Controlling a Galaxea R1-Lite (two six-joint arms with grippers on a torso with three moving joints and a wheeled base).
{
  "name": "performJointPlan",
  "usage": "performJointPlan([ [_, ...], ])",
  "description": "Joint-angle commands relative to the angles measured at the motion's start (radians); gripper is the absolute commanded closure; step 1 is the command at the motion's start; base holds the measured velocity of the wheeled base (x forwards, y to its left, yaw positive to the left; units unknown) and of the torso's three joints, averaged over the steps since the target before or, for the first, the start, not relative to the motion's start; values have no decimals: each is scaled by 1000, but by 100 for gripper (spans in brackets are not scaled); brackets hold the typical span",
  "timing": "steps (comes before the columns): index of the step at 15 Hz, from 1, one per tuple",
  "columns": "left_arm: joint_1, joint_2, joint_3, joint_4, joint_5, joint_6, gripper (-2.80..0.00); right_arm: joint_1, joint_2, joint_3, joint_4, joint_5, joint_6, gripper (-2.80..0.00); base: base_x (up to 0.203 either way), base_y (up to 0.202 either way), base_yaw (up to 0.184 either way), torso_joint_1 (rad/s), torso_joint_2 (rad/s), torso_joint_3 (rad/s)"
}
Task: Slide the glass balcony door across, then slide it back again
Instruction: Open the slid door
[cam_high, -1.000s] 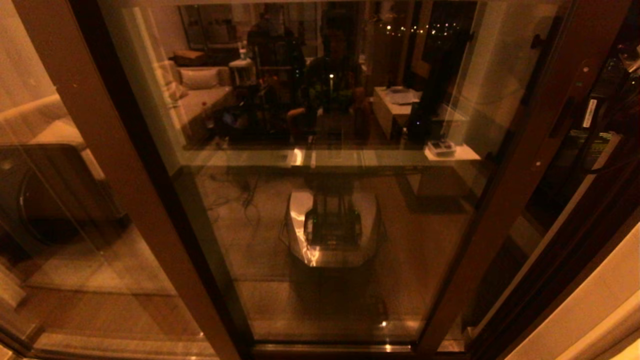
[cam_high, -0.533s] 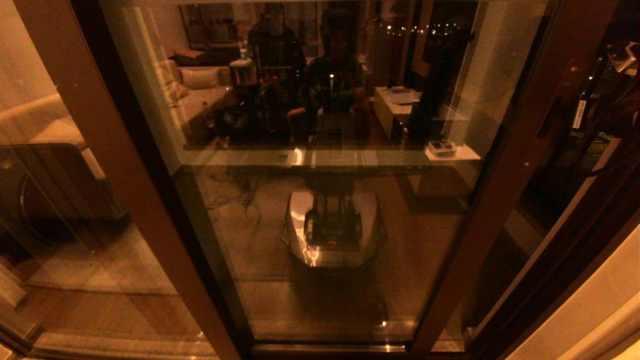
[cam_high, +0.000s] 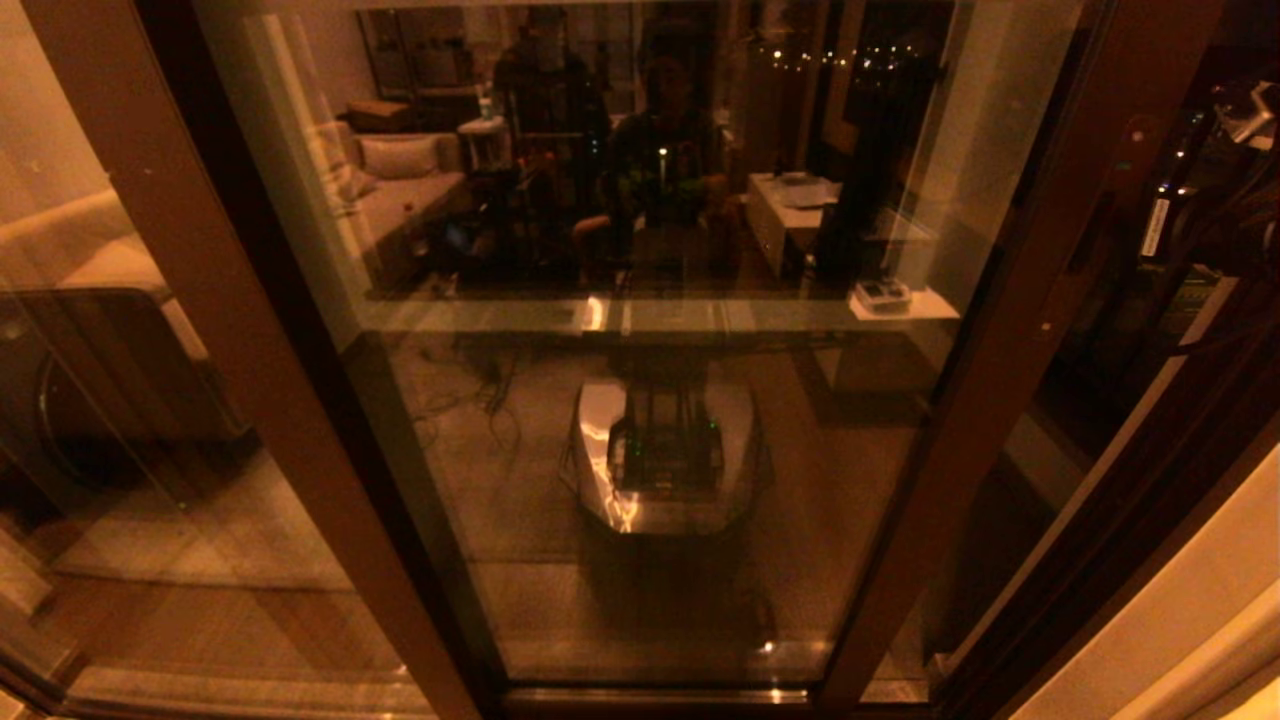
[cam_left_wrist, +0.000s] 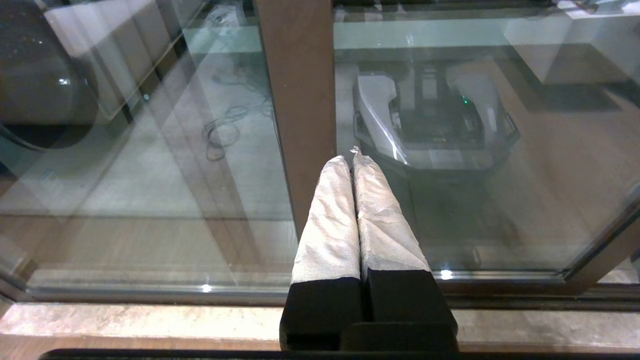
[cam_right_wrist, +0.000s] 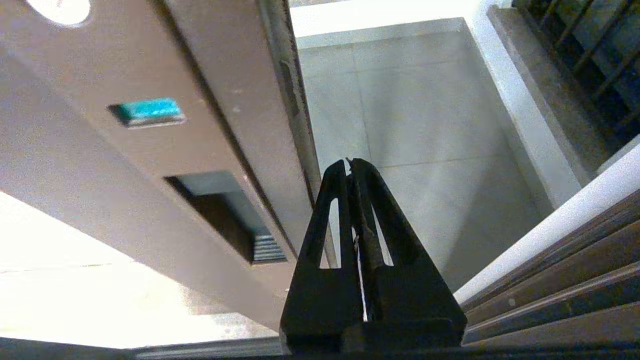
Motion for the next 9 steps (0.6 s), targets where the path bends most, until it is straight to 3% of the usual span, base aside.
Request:
performJointPlan([
  [1,0,0,0,0,0,0,0,9,-18,11,-2,8,0,0,0,0,0,0,0,0],
  [9,0,0,0,0,0,0,0,45,-46,54,-2,12,0,0,0,0,0,0,0,0],
])
